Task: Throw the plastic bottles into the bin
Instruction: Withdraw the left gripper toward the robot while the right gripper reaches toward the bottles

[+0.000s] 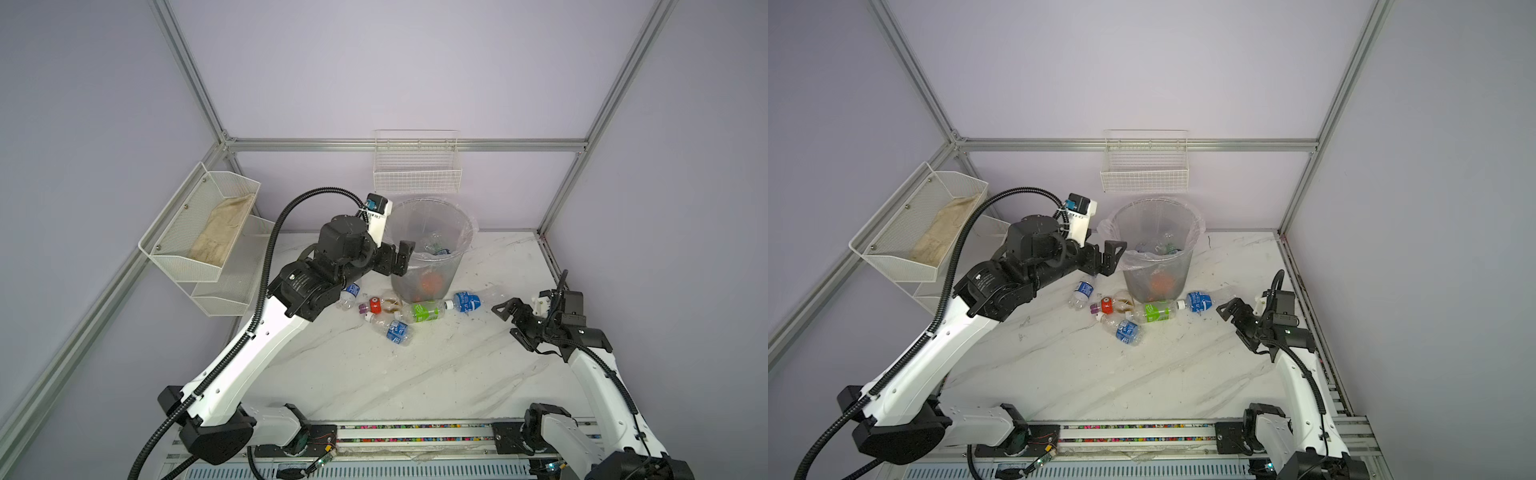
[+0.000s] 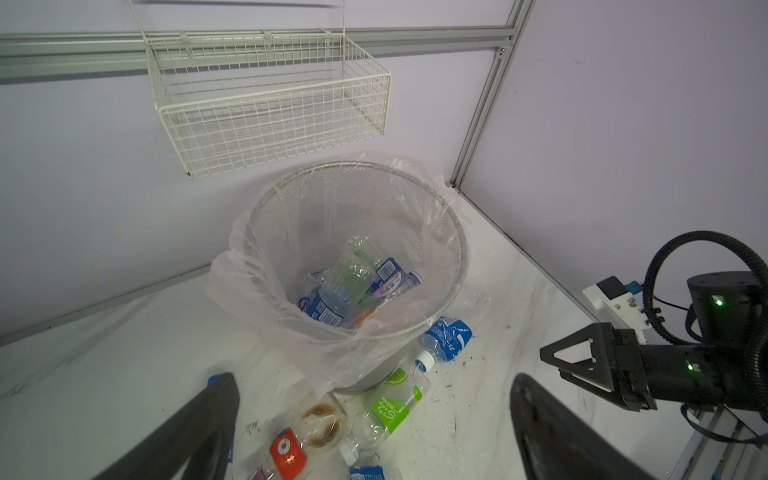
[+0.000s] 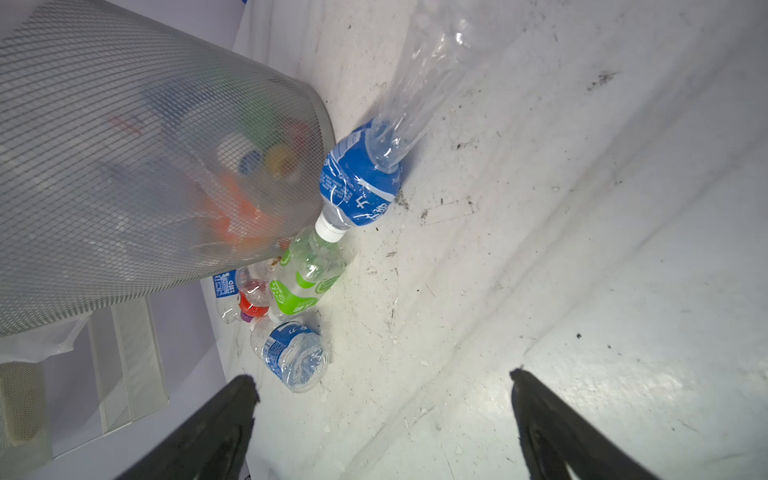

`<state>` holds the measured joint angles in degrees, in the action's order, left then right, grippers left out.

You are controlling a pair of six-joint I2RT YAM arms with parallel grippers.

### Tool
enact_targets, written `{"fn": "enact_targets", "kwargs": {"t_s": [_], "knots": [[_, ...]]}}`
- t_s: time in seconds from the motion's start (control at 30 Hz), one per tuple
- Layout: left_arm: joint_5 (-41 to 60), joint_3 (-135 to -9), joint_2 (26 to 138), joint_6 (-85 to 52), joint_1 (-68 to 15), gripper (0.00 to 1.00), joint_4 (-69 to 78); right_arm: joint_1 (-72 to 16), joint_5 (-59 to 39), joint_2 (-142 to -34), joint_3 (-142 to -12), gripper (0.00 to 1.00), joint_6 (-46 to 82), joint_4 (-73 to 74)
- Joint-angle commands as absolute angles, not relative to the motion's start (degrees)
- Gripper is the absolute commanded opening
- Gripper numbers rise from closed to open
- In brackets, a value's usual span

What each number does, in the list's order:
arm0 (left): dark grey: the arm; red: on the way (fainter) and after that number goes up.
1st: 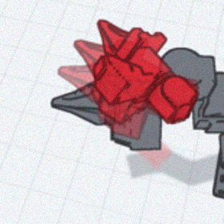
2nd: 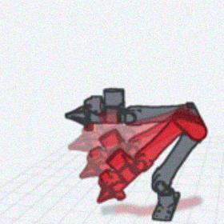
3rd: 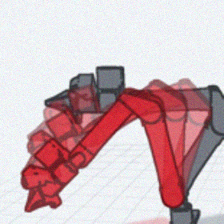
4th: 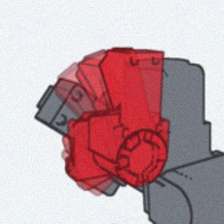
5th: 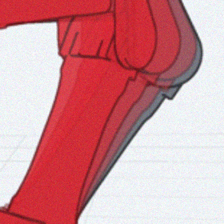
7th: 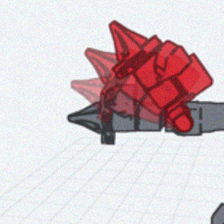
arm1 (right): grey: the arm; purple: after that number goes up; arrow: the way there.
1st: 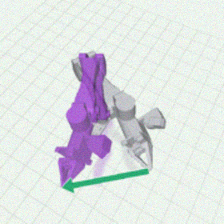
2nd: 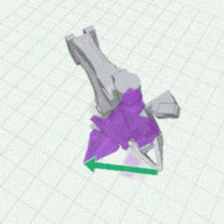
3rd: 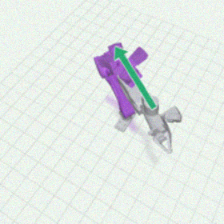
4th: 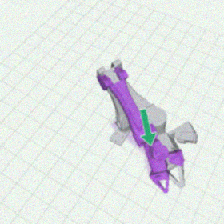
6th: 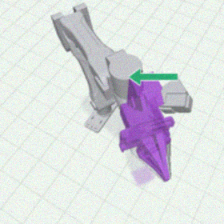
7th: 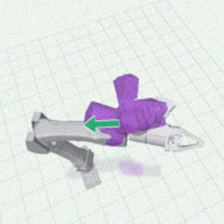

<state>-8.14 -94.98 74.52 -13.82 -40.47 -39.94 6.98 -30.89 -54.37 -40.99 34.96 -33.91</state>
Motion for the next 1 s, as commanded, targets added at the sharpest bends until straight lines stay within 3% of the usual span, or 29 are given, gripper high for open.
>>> {"fn": "enact_targets", "kwargs": {"t_s": [0.0, 0.63, 0.97], "knots": [[-8.25, -87.81, 69.39, -17.64, -40.43, 1.0, -36.14, 7.09, -27.96, -55.67, -42.48, 0.97, 37.52, -31.69], [-9.67, -54.3, 44.23, -31.54, -40.68, 1.0, -36.39, 6.58, -25.07, -68.37, -48.85, 0.94, 42.25, -22.48], [-6.89, -39.98, 34.46, -40.6, -41.43, 1.0, -37.08, -0.25, -20.57, -74.13, -50.8, 0.93, 45.62, -18.82]]}}
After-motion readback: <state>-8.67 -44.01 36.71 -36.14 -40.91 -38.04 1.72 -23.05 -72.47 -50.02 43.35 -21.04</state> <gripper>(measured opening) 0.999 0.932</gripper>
